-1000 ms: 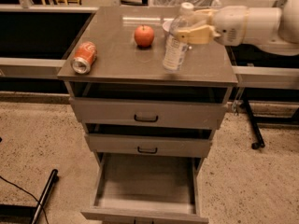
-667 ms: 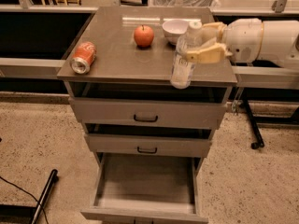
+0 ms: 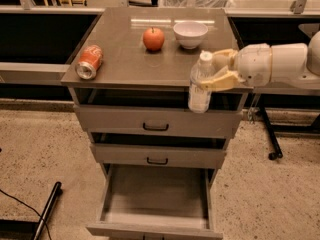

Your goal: Place blue plastic bottle into bottom drawer

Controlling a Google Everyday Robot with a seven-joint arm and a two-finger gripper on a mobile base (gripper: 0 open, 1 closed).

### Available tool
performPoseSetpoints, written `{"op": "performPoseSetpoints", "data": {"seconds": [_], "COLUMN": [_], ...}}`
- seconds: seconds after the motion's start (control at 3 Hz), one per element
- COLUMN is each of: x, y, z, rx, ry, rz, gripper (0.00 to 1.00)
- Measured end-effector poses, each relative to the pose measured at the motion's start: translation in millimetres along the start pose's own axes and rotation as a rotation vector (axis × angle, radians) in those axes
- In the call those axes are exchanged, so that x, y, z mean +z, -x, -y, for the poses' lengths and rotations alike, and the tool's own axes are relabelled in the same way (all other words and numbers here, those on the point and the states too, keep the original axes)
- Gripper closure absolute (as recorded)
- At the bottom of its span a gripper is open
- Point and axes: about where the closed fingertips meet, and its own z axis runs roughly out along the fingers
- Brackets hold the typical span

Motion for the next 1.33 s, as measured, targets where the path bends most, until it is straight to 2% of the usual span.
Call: {"op": "performPoseSetpoints", "data": {"seconds": [0.33, 0.67, 1.0, 1.33], "x": [-10, -15, -15, -11], "y": [-86, -142, -148, -161], "z": [-9, -16, -17, -21], "rx": [-0.045, -0.059, -0.061, -0.008], "ry": [0.049, 0.081, 0.084, 0.062], "rz": [-0.13, -0.201, -0.208, -0.178], "gripper": [1.0, 1.0, 1.0, 1.0]}}
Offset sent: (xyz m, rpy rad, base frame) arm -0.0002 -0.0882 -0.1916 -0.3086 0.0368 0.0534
